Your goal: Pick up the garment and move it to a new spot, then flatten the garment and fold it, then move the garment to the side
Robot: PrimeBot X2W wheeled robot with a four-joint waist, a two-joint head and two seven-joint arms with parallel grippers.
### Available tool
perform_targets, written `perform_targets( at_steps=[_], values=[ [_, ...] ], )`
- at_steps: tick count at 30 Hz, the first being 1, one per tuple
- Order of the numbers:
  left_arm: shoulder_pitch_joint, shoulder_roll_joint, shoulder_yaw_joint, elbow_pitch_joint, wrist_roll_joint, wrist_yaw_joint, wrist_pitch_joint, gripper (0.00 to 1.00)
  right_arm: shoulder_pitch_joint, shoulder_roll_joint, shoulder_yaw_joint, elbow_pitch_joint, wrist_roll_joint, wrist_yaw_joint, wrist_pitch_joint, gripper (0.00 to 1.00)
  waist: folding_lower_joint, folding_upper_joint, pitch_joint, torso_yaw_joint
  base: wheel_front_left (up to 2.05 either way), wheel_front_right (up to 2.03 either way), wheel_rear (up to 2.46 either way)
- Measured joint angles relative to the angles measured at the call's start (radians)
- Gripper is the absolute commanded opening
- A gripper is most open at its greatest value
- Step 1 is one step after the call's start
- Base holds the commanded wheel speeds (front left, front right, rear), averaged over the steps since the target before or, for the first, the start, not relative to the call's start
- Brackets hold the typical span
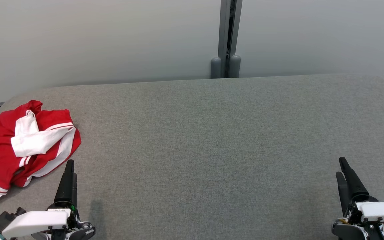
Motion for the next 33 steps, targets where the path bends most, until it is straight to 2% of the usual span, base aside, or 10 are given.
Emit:
perform_targets(
  at_steps=[18,33],
  values=[
    [0.001,0.000,-0.014,0.010,0.377,0.012,-0.072,1.00,-0.004,0.007,0.008,0.022,-0.351,0.000,-0.073,1.00,0.0000,0.0000,0.004,-0.006,0.00,0.00,0.00],
    [0.003,0.002,-0.026,0.029,0.613,0.035,-0.126,1.00,-0.005,0.005,0.021,0.019,-0.572,0.000,-0.128,1.00,0.0000,0.0000,0.008,-0.010,0.00,0.00,0.00]
  ],
)
